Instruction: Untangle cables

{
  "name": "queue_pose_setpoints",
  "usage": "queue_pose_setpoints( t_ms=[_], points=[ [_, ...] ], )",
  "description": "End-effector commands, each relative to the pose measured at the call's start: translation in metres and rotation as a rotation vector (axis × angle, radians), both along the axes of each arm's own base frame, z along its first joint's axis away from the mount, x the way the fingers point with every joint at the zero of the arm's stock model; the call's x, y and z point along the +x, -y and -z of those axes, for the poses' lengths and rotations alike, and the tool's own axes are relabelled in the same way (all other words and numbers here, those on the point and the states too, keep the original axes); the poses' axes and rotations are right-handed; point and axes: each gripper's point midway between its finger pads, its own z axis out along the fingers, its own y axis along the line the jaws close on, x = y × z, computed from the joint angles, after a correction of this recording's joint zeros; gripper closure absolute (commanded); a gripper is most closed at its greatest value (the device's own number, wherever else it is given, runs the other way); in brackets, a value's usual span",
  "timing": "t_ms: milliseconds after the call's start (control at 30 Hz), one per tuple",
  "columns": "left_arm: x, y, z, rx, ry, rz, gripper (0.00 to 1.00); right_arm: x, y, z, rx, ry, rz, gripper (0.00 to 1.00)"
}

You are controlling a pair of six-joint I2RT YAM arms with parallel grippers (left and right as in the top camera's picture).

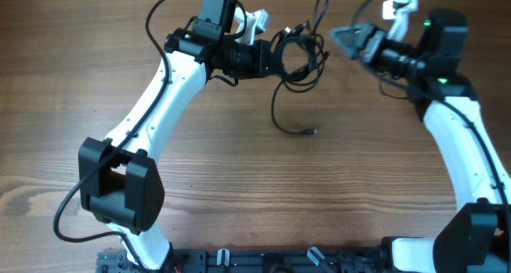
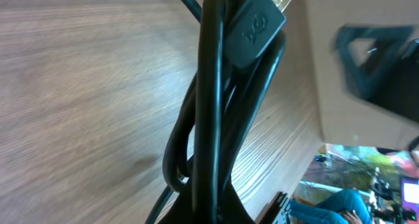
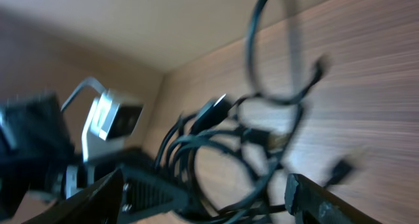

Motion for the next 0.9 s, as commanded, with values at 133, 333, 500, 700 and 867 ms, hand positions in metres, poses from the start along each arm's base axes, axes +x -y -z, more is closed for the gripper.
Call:
queue_pose_setpoints(
  t_ms=[133,333,500,700,867],
  points=[
    [0.007,0.013,-0.028,-0.116,0.104,0.067,0.96,-0.005,-0.022,0.007,0.008,-0.058,-0.027,0.37],
    [-0.013,0.024,-0.047,-0.239,0.144,0.222,0.96,0.004,-0.005,0.025,-0.014,-0.173,0.126,0.44],
    [-0.023,0.009,-0.073,-0.408,0.159,0.327,0.96,-0.003,-0.021,-0.046,0.115,0.098,-0.077,0.49],
    [-0.018,-0.013,-0.091,-0.504,0.174,0.34,0.96,-0.033,0.005,-0.104,0.245,0.207,-0.229,0.43],
    [-0.016,-0.008,-0.096,-0.511,0.23,0.365,0.96,-0.041,-0.023,-0.103,0.225,0.243,-0.303,0.43]
  ],
)
